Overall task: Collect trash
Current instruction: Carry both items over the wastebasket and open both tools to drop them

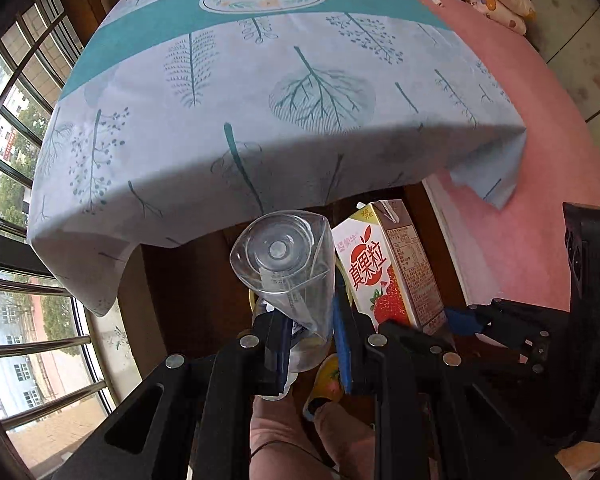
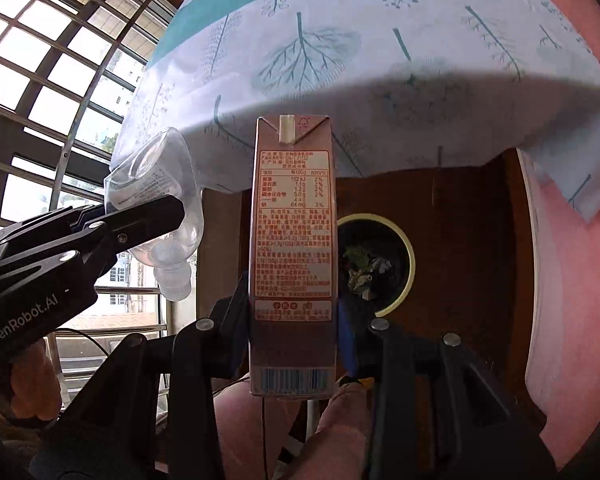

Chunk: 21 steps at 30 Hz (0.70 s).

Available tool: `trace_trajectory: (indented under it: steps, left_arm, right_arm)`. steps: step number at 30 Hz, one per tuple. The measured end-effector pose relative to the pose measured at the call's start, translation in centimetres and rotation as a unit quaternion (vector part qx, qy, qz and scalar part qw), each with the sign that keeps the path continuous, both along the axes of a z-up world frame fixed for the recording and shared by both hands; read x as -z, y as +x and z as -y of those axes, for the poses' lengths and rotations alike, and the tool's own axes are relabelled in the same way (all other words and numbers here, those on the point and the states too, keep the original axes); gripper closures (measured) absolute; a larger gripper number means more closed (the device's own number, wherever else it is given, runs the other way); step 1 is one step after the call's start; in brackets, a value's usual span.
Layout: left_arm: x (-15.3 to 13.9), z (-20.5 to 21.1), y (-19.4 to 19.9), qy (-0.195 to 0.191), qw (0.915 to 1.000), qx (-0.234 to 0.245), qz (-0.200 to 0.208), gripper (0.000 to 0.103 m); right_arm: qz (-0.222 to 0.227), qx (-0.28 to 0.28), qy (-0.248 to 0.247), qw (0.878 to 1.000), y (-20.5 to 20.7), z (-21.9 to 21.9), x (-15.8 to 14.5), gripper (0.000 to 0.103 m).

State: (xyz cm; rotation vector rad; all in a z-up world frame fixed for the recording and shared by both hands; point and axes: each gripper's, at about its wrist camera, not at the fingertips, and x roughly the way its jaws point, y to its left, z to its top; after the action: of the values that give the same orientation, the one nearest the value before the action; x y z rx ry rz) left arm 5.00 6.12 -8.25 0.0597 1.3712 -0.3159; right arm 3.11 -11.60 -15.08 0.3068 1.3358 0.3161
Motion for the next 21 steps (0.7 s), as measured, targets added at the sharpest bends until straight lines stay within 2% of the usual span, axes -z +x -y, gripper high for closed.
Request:
trace_trajectory:
  steps: [9,15,21]
  left_arm:
    - [10.9,-0.7,-1.9,0.007,0.9985,0.002,-0.055,0.084]
    - [18.1,-0.1,-1.3,0.017,0.9971,0.007,-0.074,0.084]
    - [23.4,0.4,-0.7,0.020,0.9959,0.009,-0.088,0.084]
  right_arm:
    - [-0.072,0.028,-0.025,0.997,-3.1,-0.2,12.0,0.069]
    - [-0.093,0.056,-0.044,0.993,-3.2,0.3,19.4,0.069]
    - [-0.106,0.077,-0.054,0.990,-3.4,1.1,25.5,0.069]
